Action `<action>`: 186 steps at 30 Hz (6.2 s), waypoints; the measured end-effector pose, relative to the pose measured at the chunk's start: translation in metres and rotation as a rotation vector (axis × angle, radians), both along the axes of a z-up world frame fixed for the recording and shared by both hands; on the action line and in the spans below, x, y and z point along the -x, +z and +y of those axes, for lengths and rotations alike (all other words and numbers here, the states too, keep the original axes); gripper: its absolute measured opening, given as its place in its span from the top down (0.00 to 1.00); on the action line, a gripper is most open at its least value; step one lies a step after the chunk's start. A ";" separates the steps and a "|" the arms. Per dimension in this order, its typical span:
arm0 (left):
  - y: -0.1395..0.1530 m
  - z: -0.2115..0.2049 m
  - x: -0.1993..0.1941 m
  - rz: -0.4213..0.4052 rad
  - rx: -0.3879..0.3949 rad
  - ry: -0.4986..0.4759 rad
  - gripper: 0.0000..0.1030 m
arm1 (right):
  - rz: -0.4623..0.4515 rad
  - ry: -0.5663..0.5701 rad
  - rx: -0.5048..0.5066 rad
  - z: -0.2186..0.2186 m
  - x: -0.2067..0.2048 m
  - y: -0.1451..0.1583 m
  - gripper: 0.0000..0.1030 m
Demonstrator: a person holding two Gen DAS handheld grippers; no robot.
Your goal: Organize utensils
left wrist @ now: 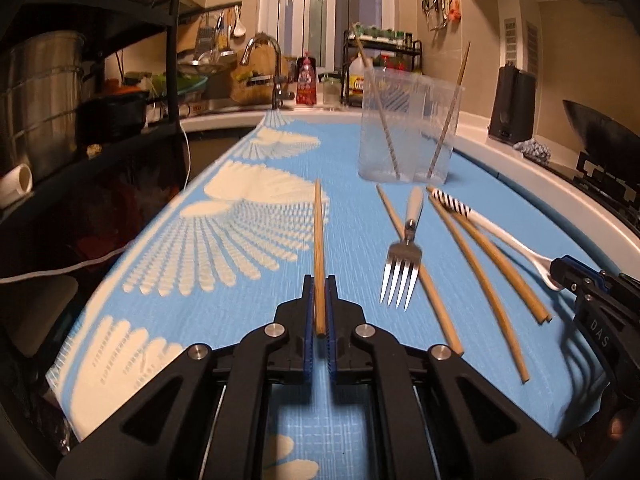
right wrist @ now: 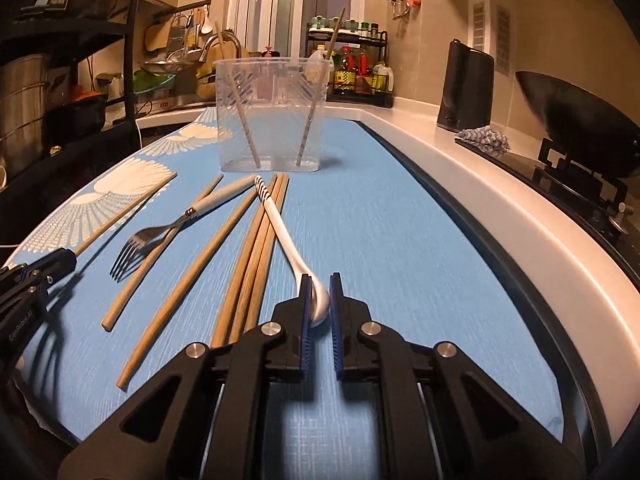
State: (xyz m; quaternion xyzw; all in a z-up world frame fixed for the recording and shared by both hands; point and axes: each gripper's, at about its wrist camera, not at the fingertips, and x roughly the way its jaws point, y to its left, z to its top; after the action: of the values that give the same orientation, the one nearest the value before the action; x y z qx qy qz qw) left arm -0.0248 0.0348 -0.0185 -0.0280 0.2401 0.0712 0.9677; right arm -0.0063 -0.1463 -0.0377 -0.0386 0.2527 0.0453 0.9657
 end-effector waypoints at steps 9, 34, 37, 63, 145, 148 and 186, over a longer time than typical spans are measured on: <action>0.035 0.005 0.008 -0.093 0.031 -0.005 0.95 | -0.102 0.008 0.065 0.005 0.011 0.034 0.91; 0.100 0.007 -0.003 -0.186 0.016 -0.062 0.95 | -0.226 0.037 0.068 0.004 -0.021 0.123 0.92; 0.112 0.009 -0.012 -0.186 0.010 -0.076 0.95 | -0.226 0.046 0.075 0.004 -0.030 0.131 0.93; 0.170 0.019 -0.075 -0.008 0.074 -0.262 0.95 | -0.091 0.137 0.003 -0.007 -0.084 0.160 0.98; 0.136 0.049 -0.047 -0.145 0.148 -0.292 0.95 | 0.390 0.202 0.019 -0.016 -0.130 0.048 0.47; 0.136 0.048 -0.048 -0.147 0.147 -0.292 0.95 | 0.439 0.146 0.009 -0.037 -0.164 0.041 0.45; 0.135 0.045 -0.037 -0.172 0.113 -0.285 0.95 | 0.323 -0.073 -0.311 -0.066 -0.040 -0.001 0.80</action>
State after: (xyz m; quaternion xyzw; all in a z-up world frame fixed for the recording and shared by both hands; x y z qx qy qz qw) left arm 0.0125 0.0800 0.1169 -0.0542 0.1614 -0.0828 0.9819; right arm 0.0340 -0.2128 -0.0385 0.1276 0.3953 0.0542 0.9080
